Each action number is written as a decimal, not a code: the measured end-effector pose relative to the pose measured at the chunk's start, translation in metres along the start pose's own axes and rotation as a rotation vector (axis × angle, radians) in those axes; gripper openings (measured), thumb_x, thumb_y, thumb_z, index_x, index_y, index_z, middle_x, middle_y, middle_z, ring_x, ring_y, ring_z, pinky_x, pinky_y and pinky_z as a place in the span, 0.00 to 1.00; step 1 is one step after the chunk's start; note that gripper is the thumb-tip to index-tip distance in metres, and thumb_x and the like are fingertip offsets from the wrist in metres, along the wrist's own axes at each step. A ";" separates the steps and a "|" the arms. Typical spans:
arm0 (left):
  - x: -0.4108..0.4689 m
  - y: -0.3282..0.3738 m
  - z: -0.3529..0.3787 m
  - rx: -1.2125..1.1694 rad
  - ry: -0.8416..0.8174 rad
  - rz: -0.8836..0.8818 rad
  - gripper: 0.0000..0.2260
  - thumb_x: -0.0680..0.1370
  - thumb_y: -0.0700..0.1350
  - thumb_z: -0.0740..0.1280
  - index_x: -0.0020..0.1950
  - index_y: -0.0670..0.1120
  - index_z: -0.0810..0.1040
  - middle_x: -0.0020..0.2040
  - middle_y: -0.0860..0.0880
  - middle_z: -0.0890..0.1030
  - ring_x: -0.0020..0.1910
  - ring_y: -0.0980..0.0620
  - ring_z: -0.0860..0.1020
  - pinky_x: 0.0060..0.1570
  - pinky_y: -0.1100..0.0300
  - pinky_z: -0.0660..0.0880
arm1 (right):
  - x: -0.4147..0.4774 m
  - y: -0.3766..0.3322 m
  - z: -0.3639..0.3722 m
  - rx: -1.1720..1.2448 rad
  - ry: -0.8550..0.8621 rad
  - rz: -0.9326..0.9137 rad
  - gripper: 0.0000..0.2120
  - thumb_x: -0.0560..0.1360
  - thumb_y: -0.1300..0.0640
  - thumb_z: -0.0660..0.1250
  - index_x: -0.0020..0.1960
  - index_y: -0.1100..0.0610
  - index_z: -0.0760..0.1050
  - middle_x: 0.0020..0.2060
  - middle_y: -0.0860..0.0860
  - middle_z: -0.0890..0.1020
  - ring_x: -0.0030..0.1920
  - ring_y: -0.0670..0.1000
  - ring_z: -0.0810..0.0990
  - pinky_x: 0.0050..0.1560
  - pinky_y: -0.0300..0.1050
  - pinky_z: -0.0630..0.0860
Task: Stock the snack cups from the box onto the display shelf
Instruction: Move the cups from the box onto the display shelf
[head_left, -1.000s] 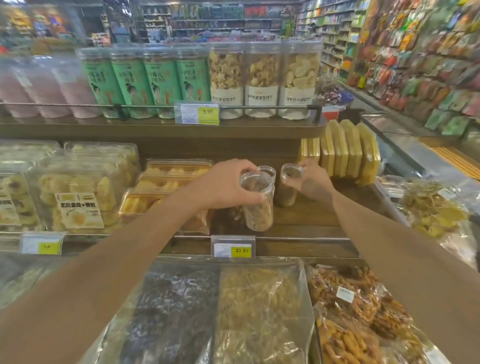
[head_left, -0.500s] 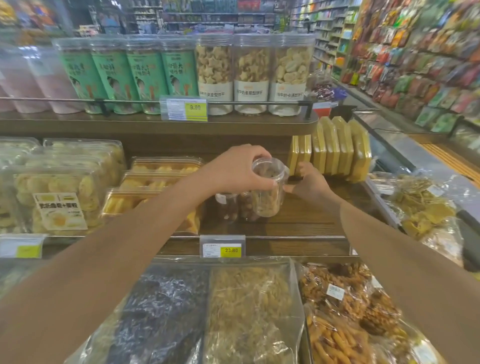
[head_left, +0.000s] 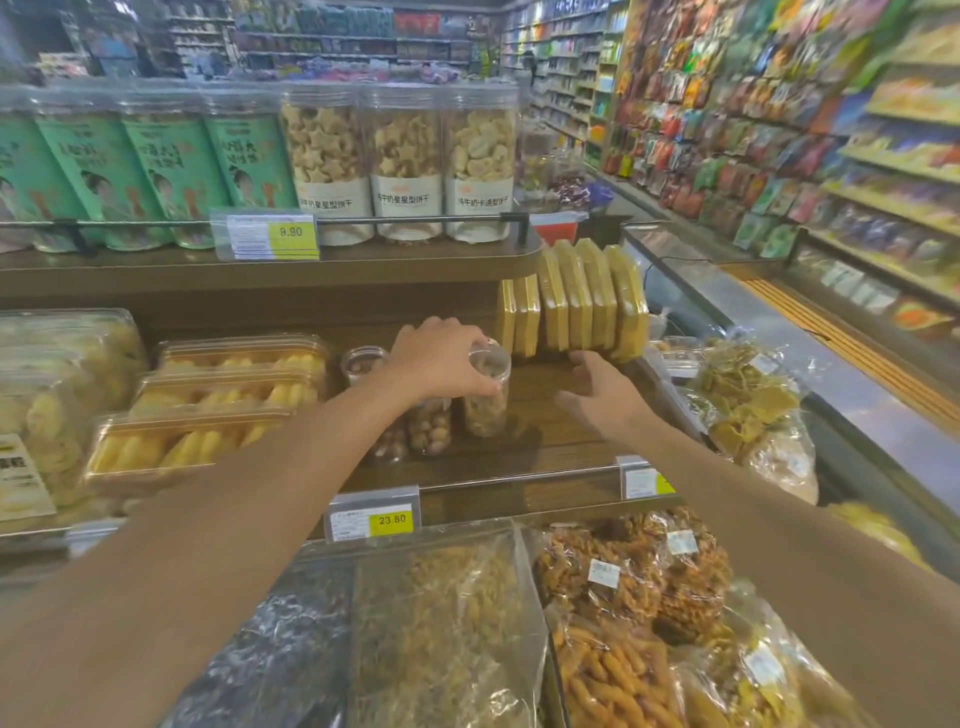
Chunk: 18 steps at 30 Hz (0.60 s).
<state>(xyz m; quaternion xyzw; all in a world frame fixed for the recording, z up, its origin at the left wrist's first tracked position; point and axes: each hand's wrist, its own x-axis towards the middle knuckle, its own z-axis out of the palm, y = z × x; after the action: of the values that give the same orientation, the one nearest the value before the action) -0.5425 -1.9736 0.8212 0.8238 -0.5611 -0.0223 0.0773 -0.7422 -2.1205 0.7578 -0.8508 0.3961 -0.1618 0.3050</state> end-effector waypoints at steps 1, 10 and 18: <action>0.002 -0.001 0.003 0.021 -0.008 -0.004 0.34 0.71 0.69 0.69 0.74 0.57 0.73 0.68 0.51 0.77 0.69 0.45 0.71 0.65 0.42 0.67 | -0.001 0.002 0.000 -0.002 -0.002 -0.005 0.34 0.76 0.48 0.71 0.79 0.50 0.61 0.73 0.52 0.72 0.70 0.55 0.72 0.69 0.53 0.72; 0.002 -0.006 0.025 0.081 0.025 -0.015 0.30 0.71 0.69 0.69 0.67 0.53 0.75 0.57 0.52 0.80 0.63 0.48 0.73 0.59 0.45 0.66 | -0.004 0.006 0.015 0.003 -0.008 0.005 0.35 0.77 0.49 0.71 0.79 0.50 0.60 0.73 0.51 0.72 0.69 0.54 0.74 0.68 0.53 0.74; -0.002 -0.009 0.028 0.135 0.064 0.004 0.27 0.70 0.70 0.68 0.62 0.55 0.76 0.60 0.54 0.79 0.62 0.49 0.73 0.59 0.45 0.67 | -0.010 0.002 0.022 -0.040 -0.058 0.003 0.34 0.77 0.49 0.71 0.79 0.52 0.61 0.74 0.51 0.71 0.69 0.53 0.73 0.67 0.50 0.72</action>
<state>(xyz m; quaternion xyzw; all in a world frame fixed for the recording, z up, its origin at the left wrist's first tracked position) -0.5382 -1.9713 0.7920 0.8262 -0.5604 0.0419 0.0397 -0.7381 -2.1053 0.7395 -0.8604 0.3916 -0.1285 0.2997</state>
